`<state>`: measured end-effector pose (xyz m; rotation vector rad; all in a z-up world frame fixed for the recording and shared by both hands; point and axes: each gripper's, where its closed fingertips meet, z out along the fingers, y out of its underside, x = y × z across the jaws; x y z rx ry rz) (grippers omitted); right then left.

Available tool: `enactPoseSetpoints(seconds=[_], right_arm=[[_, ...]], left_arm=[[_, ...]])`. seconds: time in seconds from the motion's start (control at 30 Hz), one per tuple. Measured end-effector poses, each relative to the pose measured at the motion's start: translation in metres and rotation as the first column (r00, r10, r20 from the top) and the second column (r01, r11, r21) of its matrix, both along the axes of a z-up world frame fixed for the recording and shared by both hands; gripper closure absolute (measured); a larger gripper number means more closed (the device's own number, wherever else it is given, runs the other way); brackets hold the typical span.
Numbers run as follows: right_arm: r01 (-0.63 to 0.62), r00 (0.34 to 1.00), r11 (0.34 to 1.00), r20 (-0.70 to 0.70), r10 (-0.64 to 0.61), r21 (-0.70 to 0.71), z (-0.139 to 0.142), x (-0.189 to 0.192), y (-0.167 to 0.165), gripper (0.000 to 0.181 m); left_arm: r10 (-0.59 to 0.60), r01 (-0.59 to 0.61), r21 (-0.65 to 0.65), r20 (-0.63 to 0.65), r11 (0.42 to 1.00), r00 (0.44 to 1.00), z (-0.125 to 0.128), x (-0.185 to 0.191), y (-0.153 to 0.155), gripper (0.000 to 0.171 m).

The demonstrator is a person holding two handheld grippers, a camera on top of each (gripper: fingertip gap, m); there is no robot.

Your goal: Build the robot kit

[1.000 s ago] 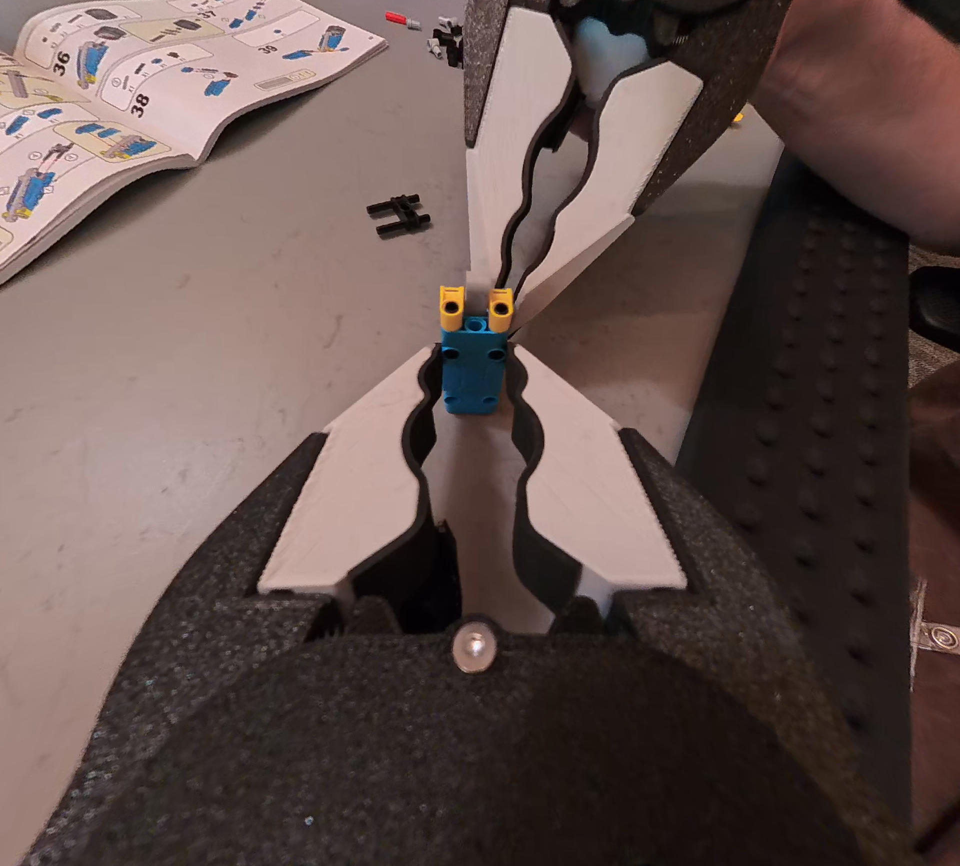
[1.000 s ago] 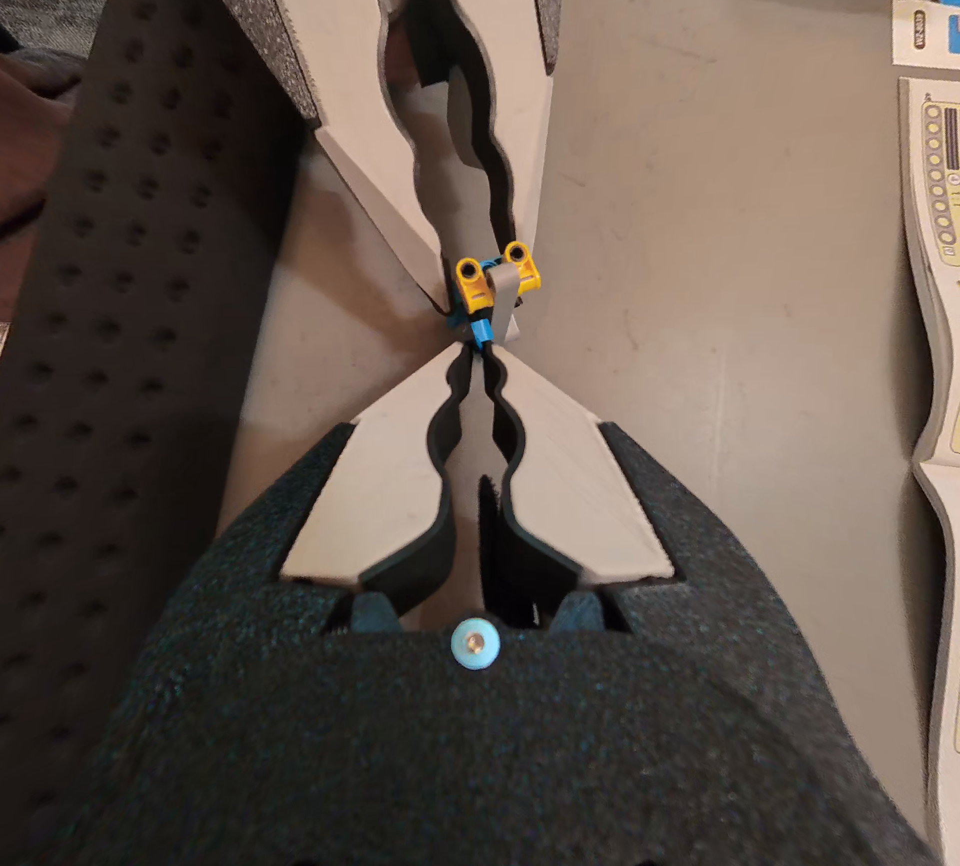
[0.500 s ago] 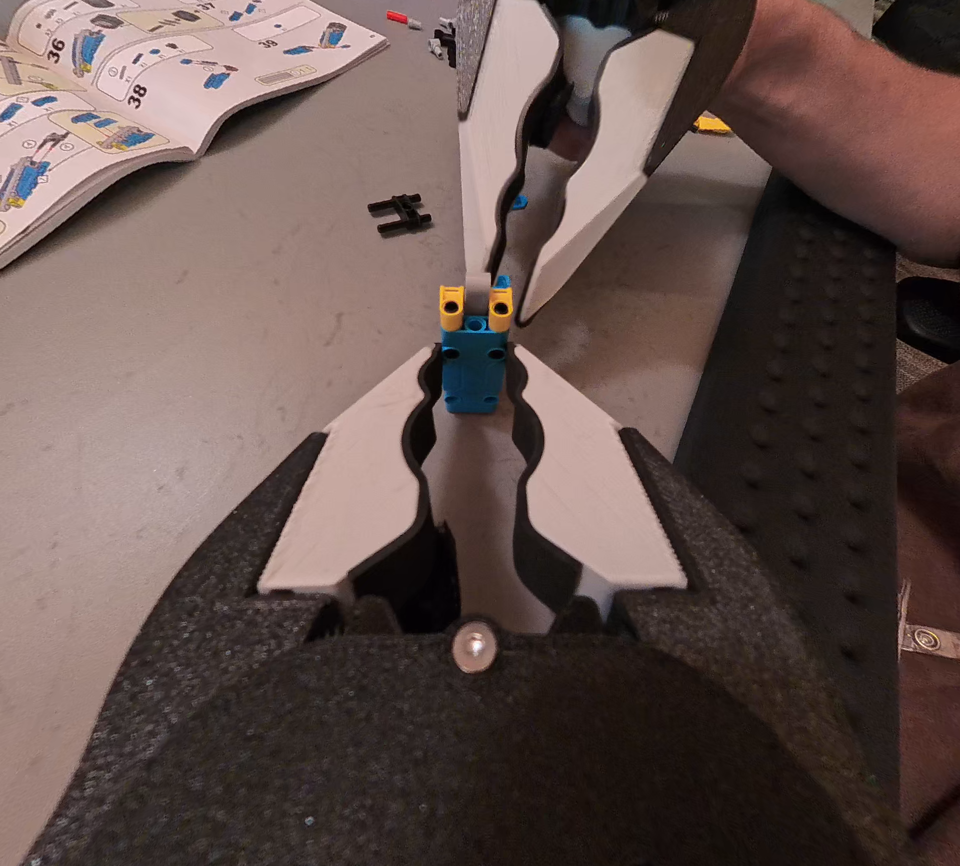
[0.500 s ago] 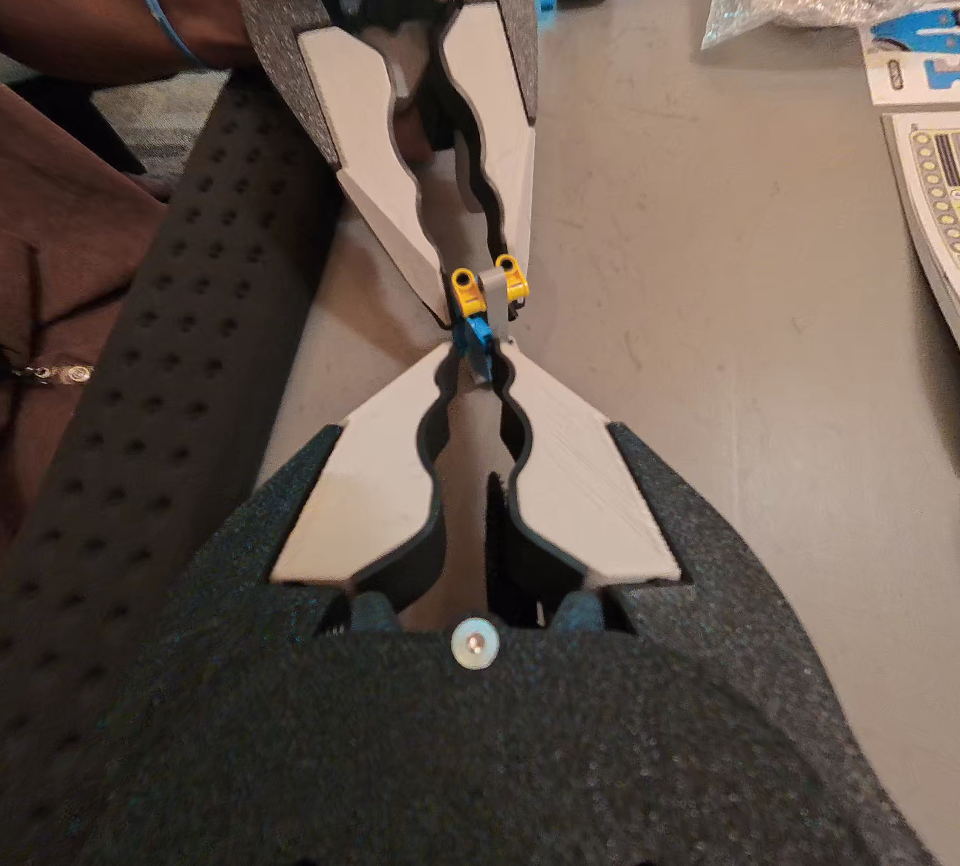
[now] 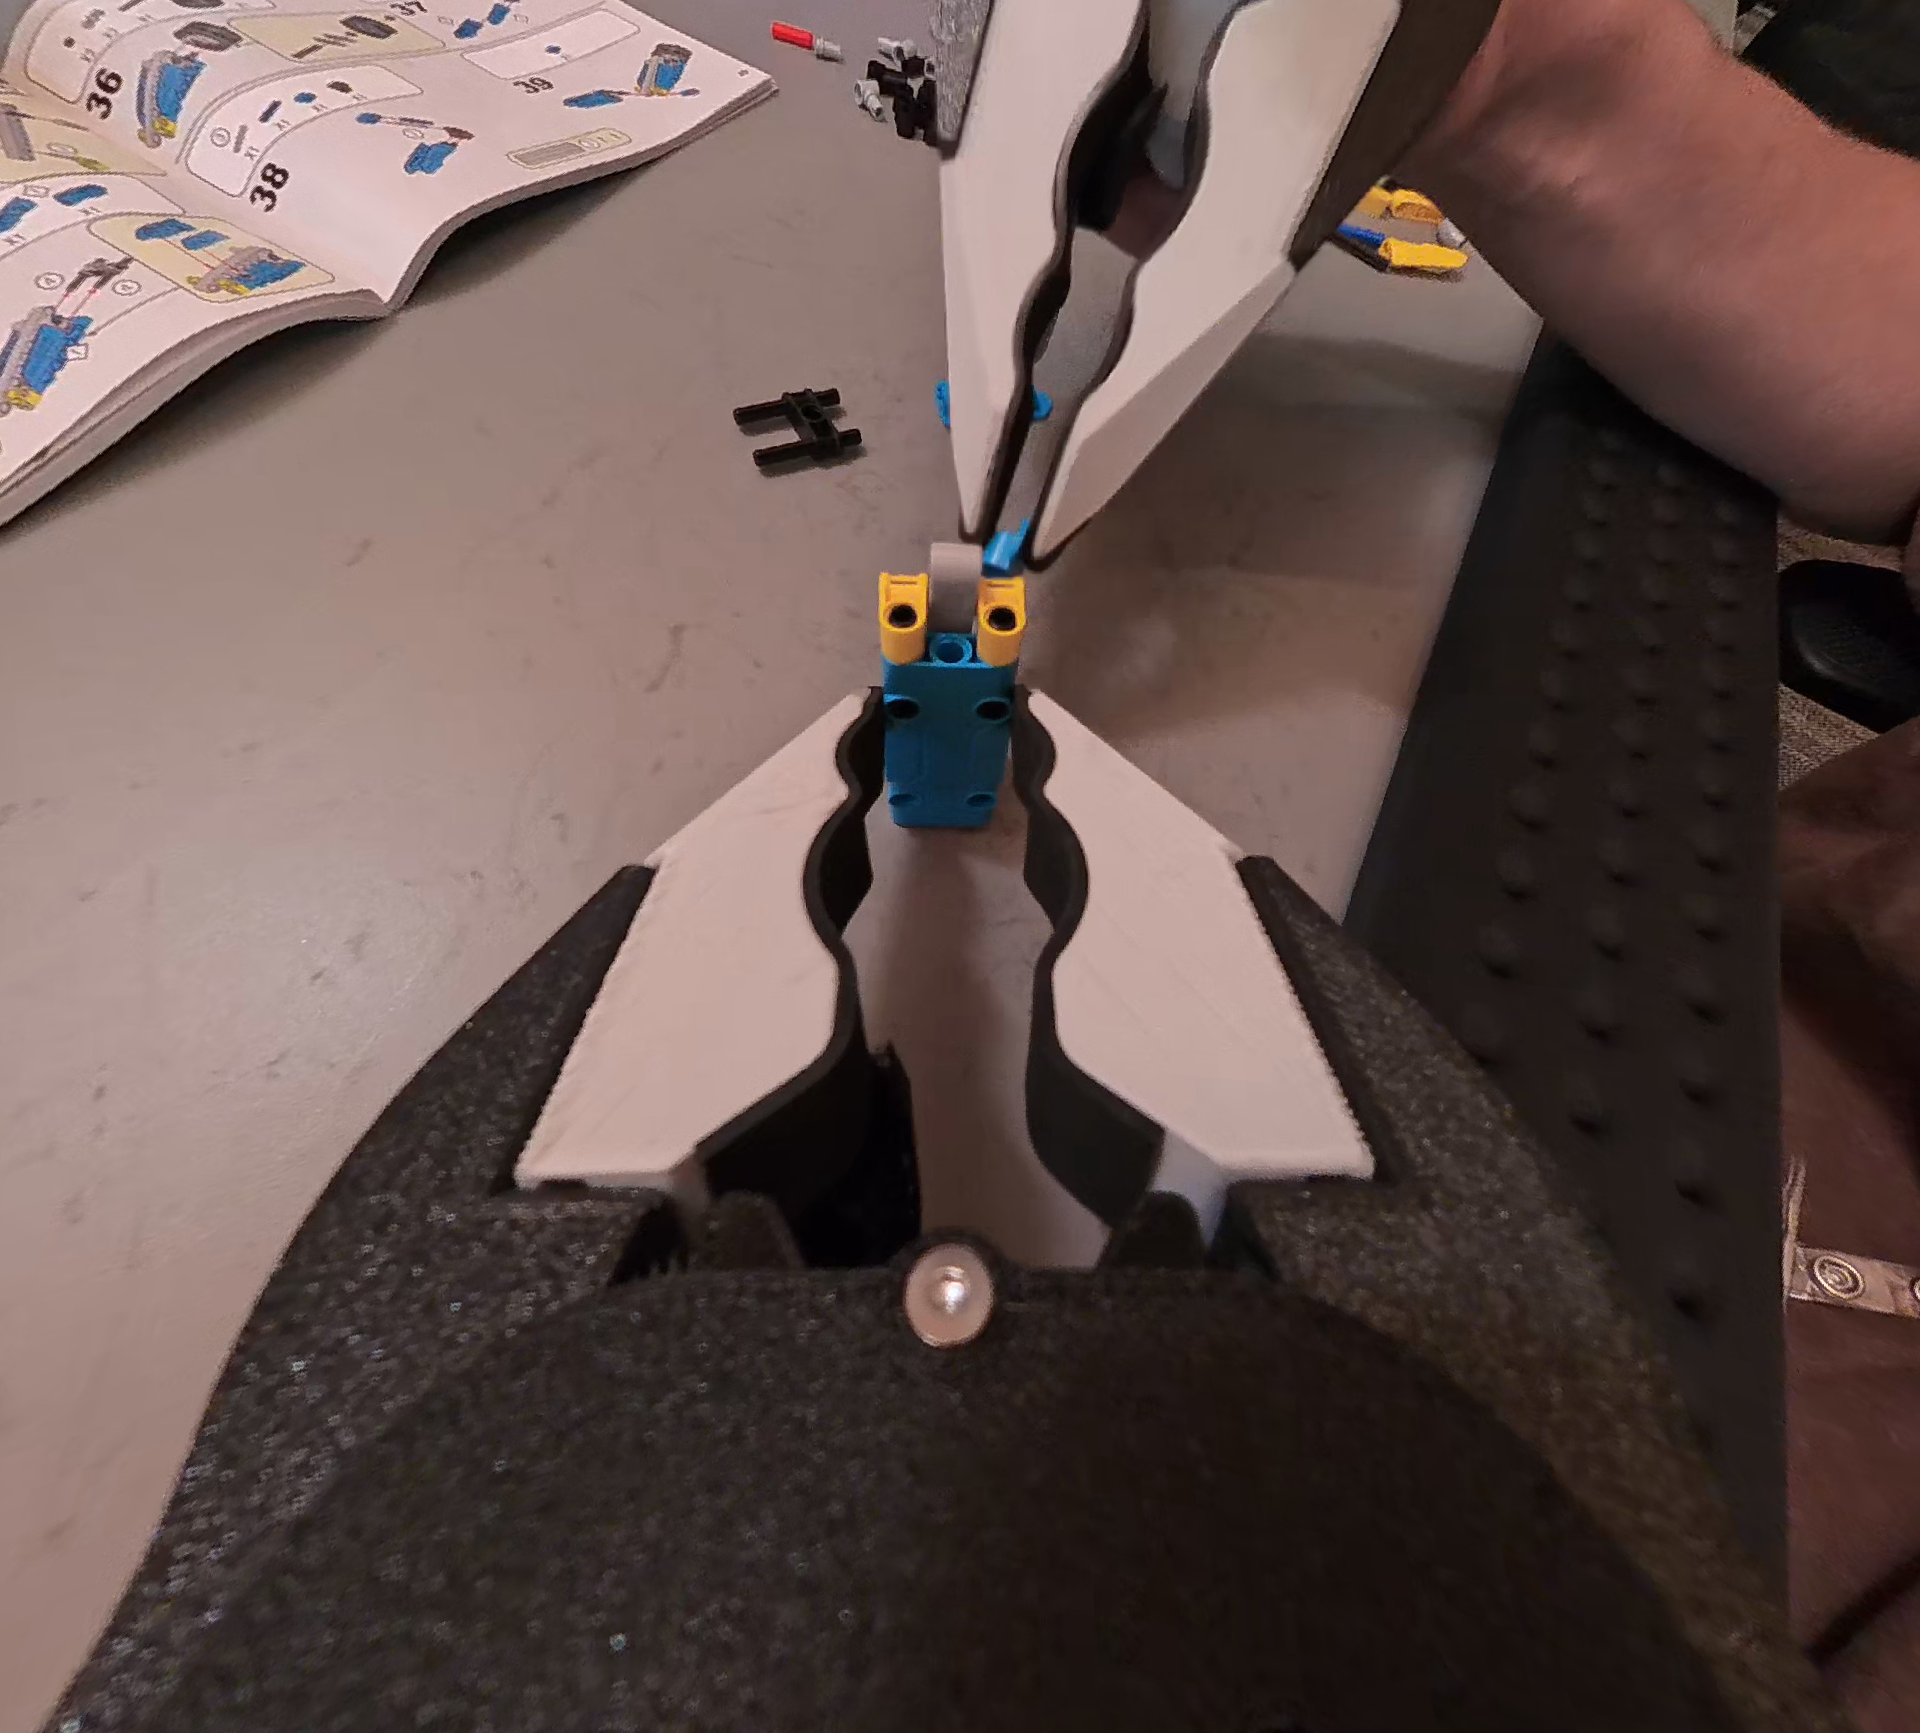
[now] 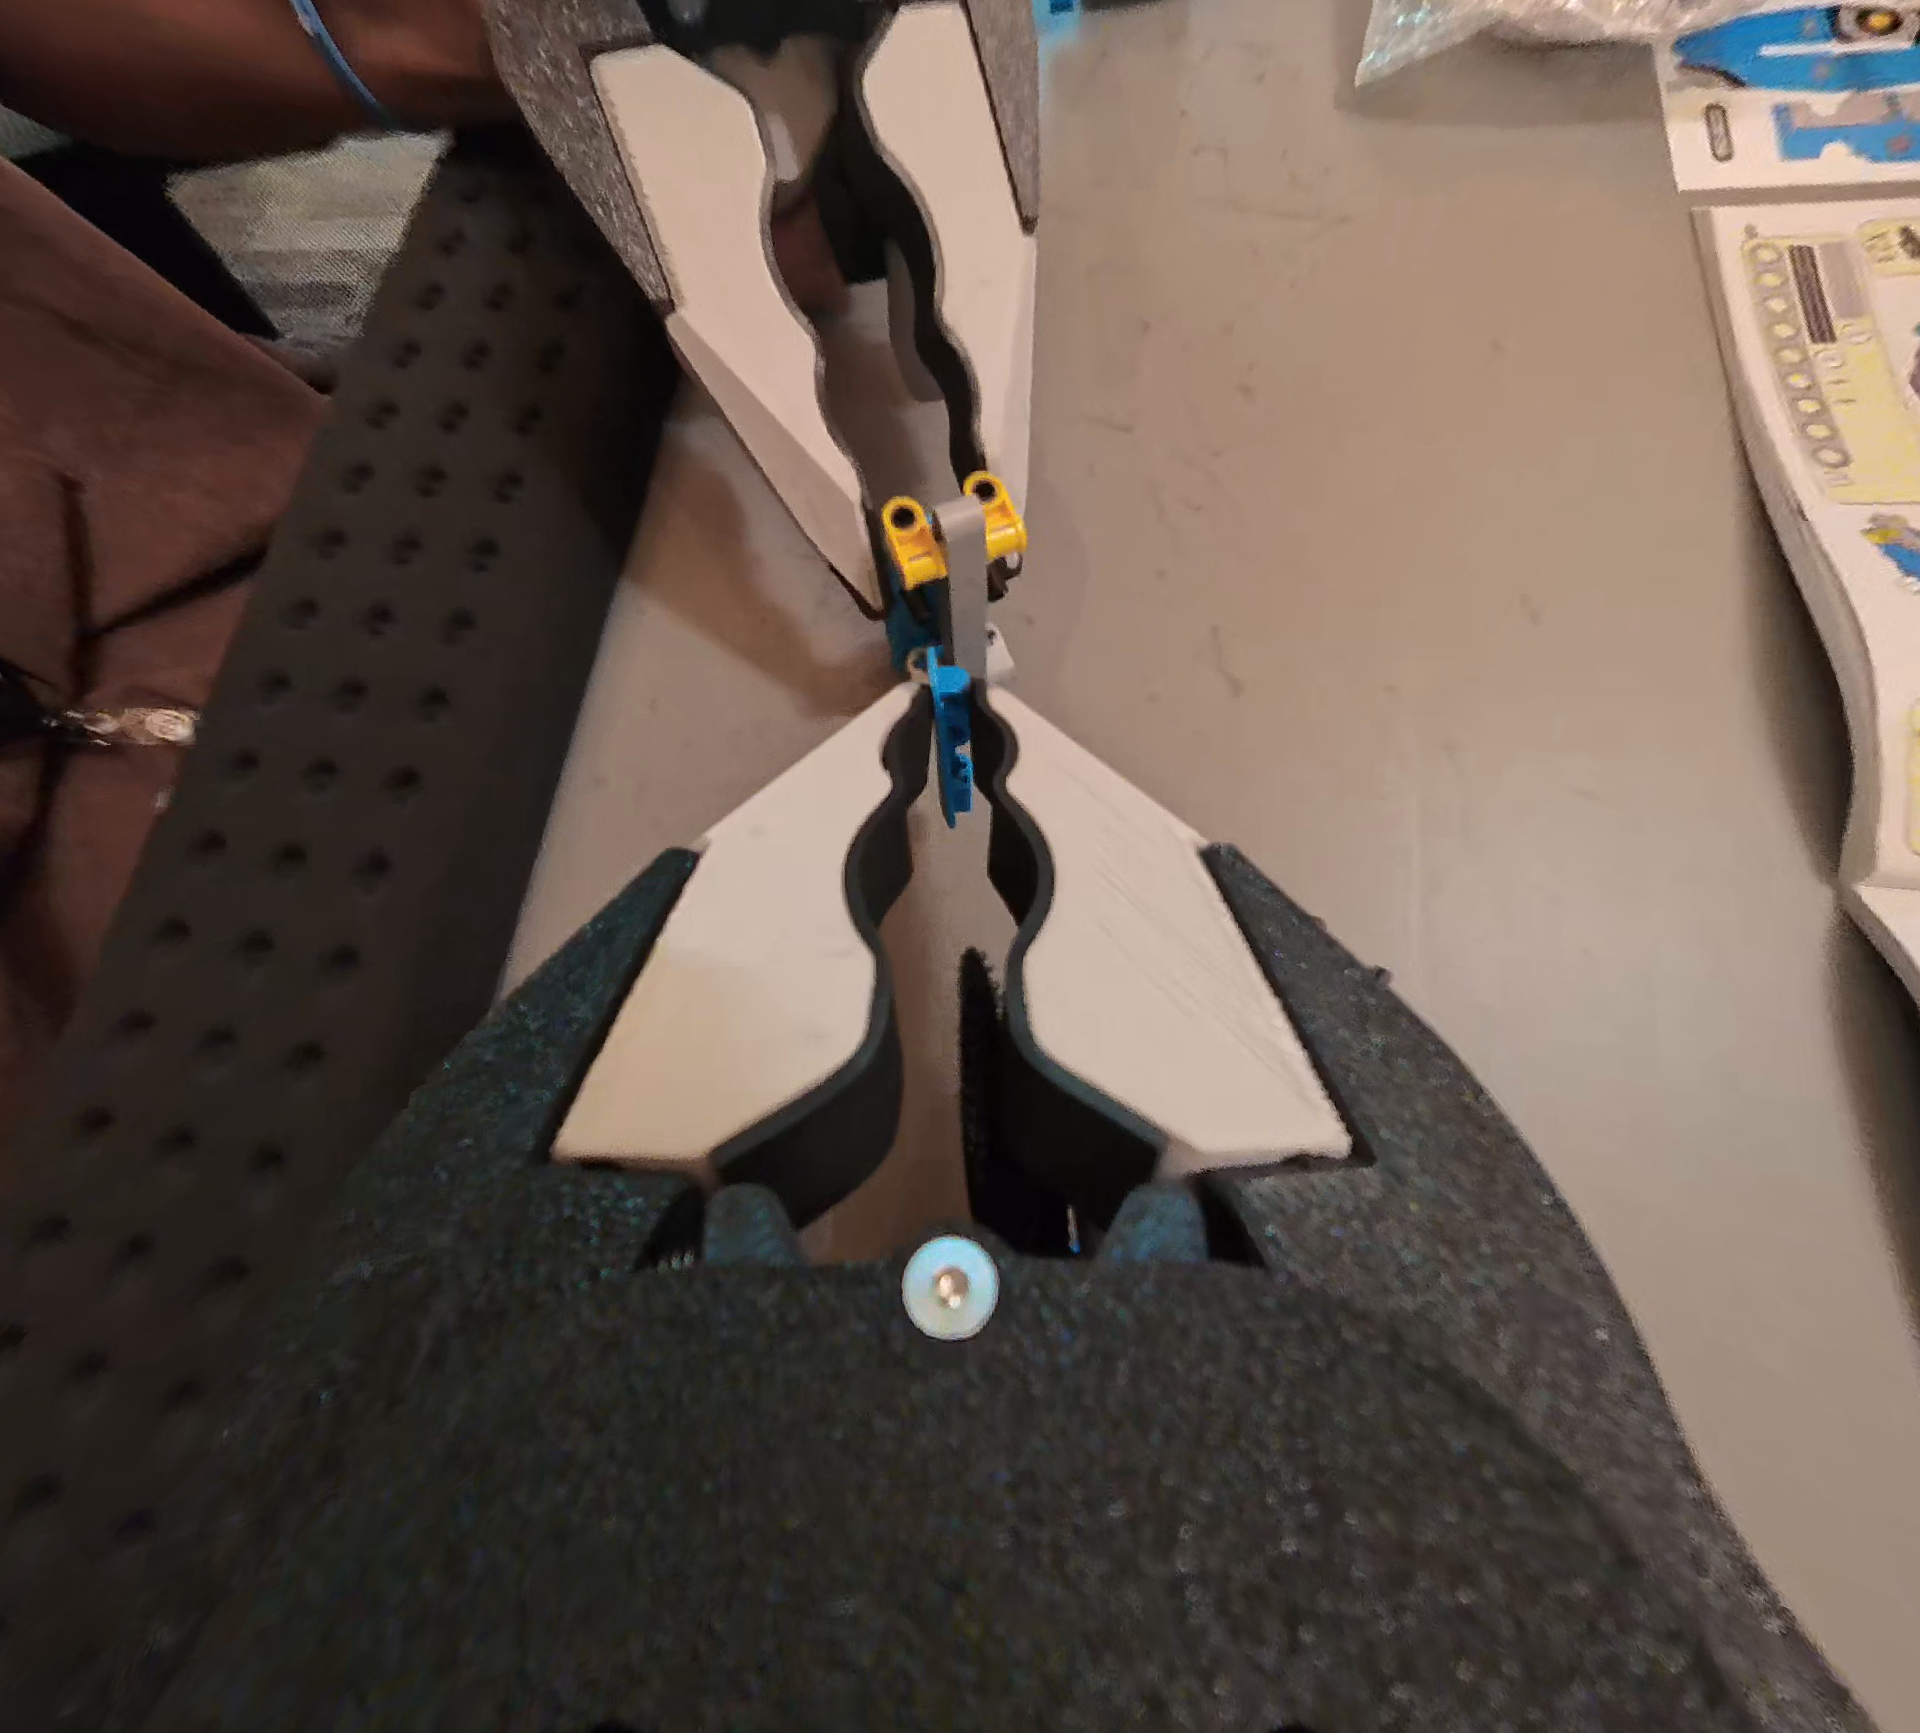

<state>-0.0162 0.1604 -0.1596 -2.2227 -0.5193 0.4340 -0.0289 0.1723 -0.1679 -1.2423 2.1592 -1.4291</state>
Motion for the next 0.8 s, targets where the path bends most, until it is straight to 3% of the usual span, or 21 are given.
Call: enactPoseSetpoints(seconds=[0.1,0.23,0.5,0.8], right_arm=[[-0.007,0.991,0.999,-0.135,0.013,0.046,0.012,-0.006,0.004,0.175],[-0.008,0.932,0.995,-0.361,0.044,0.1,0.032,-0.014,0.009,0.175],[0.018,0.94,0.993,-0.341,0.024,0.119,0.03,-0.012,0.016,0.175],[0.054,0.893,0.992,-0.45,0.002,0.113,0.032,-0.009,0.02,0.175]], left_arm=[[-0.009,0.012,-0.06,0.037,0.998,0.999,0.011,-0.001,-0.001,0.148],[-0.011,0.018,-0.205,0.038,0.979,0.999,0.025,0.0,0.003,0.149],[-0.016,0.024,-0.272,0.032,0.962,0.999,0.03,0.0,0.003,0.149],[0.04,-0.035,-0.312,0.007,0.949,0.999,0.031,0.006,0.007,0.149]])
